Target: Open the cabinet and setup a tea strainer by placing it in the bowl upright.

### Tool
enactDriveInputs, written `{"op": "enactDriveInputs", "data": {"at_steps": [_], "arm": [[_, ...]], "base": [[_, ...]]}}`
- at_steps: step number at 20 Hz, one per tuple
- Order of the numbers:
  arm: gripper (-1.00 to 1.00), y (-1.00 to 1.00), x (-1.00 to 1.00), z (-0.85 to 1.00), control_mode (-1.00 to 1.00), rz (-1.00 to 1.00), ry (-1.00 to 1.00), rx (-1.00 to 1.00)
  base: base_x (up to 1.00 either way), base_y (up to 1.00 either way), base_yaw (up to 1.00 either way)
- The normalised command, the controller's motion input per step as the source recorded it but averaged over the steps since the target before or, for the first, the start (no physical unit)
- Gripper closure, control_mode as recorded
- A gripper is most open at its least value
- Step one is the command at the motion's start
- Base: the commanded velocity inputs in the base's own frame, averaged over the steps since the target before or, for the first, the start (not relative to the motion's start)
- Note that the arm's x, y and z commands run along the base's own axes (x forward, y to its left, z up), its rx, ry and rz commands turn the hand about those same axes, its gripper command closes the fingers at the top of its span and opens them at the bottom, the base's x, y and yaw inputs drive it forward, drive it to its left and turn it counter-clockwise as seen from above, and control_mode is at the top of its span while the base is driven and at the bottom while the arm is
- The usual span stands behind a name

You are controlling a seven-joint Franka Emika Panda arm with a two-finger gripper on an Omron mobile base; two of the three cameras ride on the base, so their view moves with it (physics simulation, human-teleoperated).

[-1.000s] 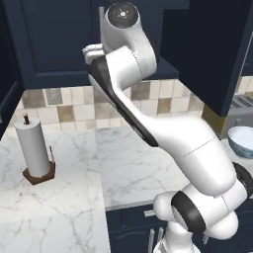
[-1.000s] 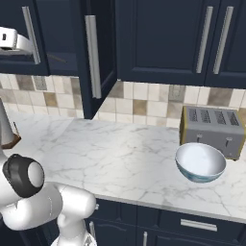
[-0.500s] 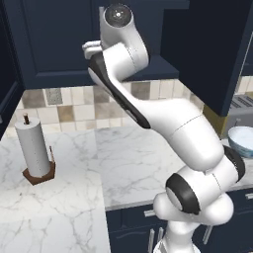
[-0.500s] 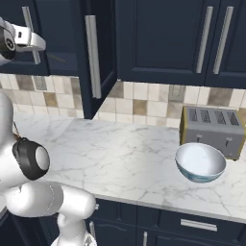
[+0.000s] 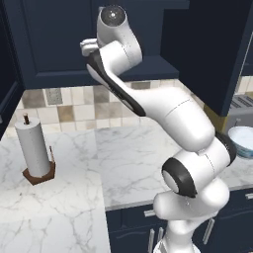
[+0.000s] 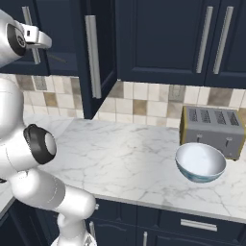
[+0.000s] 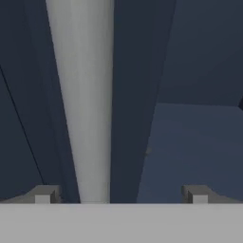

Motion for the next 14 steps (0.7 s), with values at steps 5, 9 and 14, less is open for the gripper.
{"op": "enactDriveInputs", "data": {"at_steps": [5,9,14], "arm": [[-1.0,0.24,0.41,0.0,-1.0,0.0,0.0,0.0],[-1.0,0.18,0.33,0.0,-1.0,0.0,0.01,-0.03],[-1.0,0.12,0.39,0.0,-1.0,0.0,0.0,-0.02]], "base": [[0.0,0.0,0.0],[0.0,0.0,0.0],[0.0,0.0,0.0]]}}
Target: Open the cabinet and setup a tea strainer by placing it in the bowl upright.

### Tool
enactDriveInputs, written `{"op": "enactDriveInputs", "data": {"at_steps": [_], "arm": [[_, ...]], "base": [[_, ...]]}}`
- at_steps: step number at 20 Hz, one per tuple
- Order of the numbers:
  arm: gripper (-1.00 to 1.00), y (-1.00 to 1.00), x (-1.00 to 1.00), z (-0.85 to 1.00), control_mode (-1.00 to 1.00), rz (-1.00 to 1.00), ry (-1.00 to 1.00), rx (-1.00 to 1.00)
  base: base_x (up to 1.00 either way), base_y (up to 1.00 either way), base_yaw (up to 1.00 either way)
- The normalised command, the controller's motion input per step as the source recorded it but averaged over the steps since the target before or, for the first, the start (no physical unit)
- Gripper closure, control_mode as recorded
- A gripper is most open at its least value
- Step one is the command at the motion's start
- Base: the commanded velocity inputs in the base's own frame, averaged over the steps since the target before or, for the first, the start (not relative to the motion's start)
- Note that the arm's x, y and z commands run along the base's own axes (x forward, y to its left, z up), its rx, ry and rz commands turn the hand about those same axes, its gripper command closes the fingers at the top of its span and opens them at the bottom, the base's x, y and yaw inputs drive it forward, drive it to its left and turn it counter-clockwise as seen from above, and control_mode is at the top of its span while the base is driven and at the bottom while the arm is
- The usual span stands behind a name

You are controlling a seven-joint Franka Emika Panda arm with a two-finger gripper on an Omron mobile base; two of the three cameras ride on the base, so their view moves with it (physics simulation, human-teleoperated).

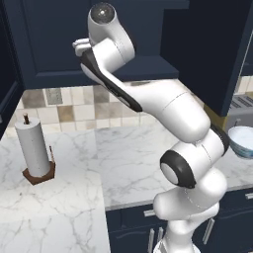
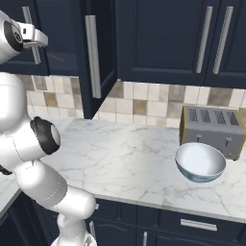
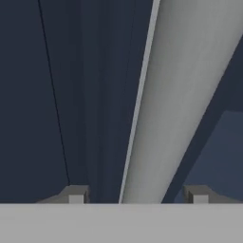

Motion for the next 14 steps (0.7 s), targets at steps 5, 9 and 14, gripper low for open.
{"op": "enactDriveInputs", "data": {"at_steps": [5,9,14], "arm": [[1.0,0.0,0.31,-0.01,-1.0,0.0,-0.09,0.0],[1.0,0.0,0.27,0.0,-1.0,0.0,-0.15,0.0],[1.0,0.0,0.22,0.0,-1.0,0.0,-0.2,0.0]], "base": [[0.0,0.0,0.0],[0.0,0.0,0.0],[0.0,0.0,0.0]]}}
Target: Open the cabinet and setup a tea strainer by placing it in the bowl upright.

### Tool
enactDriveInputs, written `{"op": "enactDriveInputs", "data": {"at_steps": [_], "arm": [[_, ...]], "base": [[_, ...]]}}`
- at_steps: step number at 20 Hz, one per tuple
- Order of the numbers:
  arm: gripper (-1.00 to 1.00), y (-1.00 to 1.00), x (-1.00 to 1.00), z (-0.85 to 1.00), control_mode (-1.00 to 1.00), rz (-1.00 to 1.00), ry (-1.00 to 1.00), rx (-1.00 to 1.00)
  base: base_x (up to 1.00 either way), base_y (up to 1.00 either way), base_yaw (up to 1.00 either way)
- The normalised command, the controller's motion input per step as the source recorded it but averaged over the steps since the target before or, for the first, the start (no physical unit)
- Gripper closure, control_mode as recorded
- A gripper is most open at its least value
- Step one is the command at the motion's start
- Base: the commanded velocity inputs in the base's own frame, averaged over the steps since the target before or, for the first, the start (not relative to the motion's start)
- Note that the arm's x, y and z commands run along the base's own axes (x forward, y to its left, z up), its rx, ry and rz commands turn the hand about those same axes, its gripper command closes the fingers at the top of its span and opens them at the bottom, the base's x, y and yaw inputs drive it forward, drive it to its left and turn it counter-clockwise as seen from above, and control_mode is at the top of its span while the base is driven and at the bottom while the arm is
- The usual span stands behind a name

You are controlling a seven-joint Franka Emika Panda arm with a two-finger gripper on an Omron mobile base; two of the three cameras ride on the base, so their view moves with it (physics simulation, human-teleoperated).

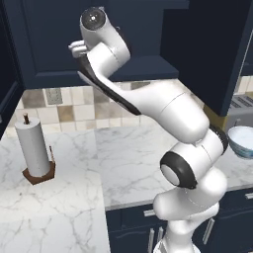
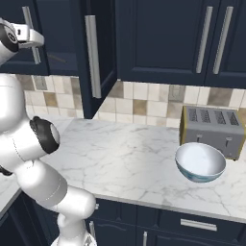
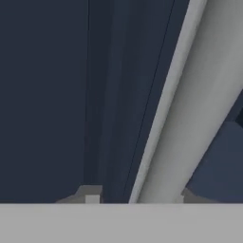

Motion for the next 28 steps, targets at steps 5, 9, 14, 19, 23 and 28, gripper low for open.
{"op": "enactDriveInputs", "data": {"at_steps": [5,9,14,19,23,28], "arm": [[1.0,0.0,0.2,0.0,-1.0,0.0,-0.16,0.0],[1.0,-0.05,0.32,0.0,-1.0,0.0,-0.09,0.0],[1.0,-0.09,0.06,0.0,-1.0,0.0,-0.06,0.0],[1.0,0.14,-0.58,0.03,-1.0,-0.03,-0.01,0.0],[1.0,0.4,-0.69,0.0,-1.0,-0.1,0.0,0.0],[1.0,0.41,-0.73,0.01,-1.0,-0.09,0.0,0.0]], "base": [[0.0,0.0,0.0],[0.0,0.0,0.0],[0.0,0.0,0.0],[0.0,0.0,0.0],[0.0,0.0,0.0],[0.0,0.0,0.0]]}}
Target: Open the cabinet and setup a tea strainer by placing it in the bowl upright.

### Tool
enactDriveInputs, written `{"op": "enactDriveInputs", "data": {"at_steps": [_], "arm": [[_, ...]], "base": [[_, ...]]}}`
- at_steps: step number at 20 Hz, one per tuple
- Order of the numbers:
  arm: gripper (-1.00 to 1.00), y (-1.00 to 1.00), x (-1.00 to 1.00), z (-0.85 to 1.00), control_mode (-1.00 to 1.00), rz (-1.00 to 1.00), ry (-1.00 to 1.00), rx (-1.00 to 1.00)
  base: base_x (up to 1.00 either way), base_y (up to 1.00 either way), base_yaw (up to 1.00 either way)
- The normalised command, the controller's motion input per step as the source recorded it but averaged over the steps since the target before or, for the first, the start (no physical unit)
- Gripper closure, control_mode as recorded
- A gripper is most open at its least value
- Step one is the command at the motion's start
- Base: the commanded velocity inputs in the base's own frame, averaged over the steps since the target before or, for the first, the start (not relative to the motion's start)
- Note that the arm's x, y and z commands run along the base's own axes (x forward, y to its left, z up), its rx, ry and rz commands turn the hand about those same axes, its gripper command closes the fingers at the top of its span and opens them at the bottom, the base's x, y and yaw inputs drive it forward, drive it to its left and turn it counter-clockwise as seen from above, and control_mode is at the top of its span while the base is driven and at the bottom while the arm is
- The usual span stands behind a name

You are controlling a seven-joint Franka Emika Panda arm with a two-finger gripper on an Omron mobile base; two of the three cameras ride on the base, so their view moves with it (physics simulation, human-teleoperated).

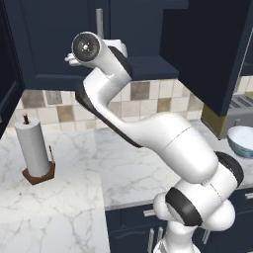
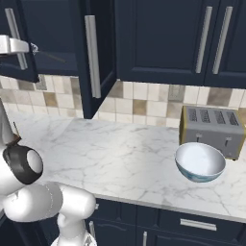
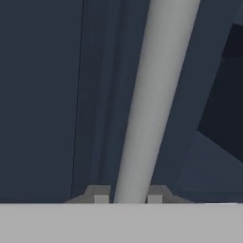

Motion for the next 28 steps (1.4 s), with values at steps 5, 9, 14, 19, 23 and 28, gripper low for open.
{"op": "enactDriveInputs", "data": {"at_steps": [5,9,14,19,23,28], "arm": [[1.0,0.5,-0.65,0.05,-1.0,-0.09,0.0,0.0],[1.0,0.48,-0.79,0.08,-1.0,-0.04,0.0,0.0],[1.0,0.38,-0.89,0.06,-1.0,0.0,0.0,0.0],[1.0,0.34,-0.39,0.0,-1.0,-0.02,0.0,-0.01],[-1.0,0.23,-0.23,0.0,-1.0,-0.01,0.0,-0.01],[-1.0,0.29,-0.16,0.0,-1.0,-0.02,0.0,-0.02]], "base": [[0.0,0.0,0.0],[0.0,0.0,0.0],[0.0,0.0,0.0],[0.0,0.0,0.0],[0.0,0.0,0.0],[0.0,0.0,0.0]]}}
